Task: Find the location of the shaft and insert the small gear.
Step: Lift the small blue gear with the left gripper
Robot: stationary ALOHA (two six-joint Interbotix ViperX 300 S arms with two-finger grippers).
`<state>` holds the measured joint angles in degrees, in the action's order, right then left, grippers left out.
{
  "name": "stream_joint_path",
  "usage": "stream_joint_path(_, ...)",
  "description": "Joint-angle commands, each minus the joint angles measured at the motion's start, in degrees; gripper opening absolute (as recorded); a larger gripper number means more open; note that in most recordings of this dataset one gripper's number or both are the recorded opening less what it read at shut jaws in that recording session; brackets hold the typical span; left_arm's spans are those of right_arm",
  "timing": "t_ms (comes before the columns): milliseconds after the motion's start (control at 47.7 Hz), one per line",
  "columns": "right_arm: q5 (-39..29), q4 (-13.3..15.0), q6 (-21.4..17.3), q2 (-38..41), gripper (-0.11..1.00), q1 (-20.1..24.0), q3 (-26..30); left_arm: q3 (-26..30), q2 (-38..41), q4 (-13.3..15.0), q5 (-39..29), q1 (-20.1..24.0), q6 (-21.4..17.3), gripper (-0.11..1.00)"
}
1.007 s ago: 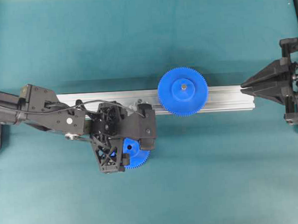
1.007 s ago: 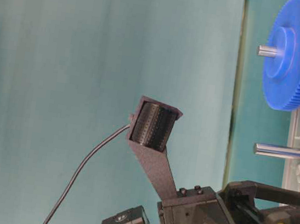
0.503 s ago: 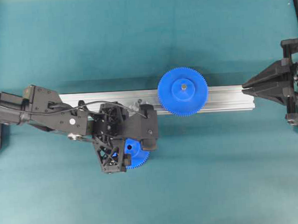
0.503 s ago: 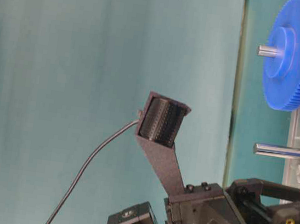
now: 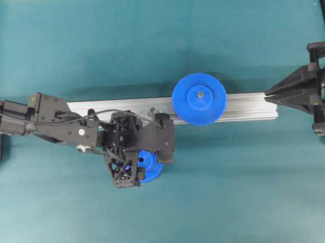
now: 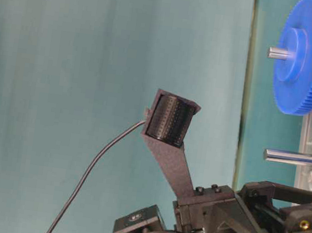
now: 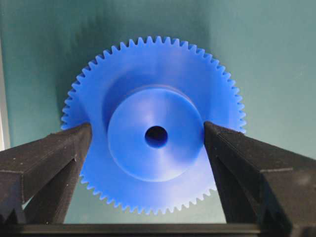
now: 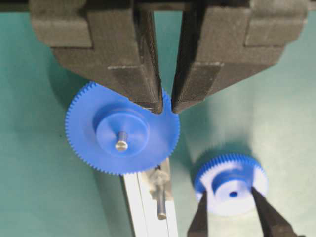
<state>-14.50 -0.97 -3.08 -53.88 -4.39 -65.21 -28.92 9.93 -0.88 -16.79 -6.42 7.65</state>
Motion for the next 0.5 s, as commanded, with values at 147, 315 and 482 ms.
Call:
stream_joint_path(147, 0.44, -0.09, -0.53, 0.18, 0.21, -0.09, 0.53, 0.97, 0.18, -0.18, -2.29, -0.44, 0.09, 0.92)
stream_joint_path(315, 0.44, 0.00, -0.53, 0.18, 0.21, -0.09, 0.44, 0.97, 0.26, -0.18, -3.52, -0.70, 0.18, 0.91)
stream_joint_path(482, 0.53, 0.00, -0.53, 0.18, 0.21, -0.09, 0.44, 1.23, 0.18, -0.26, -4.13, -0.70, 0.18, 0.85)
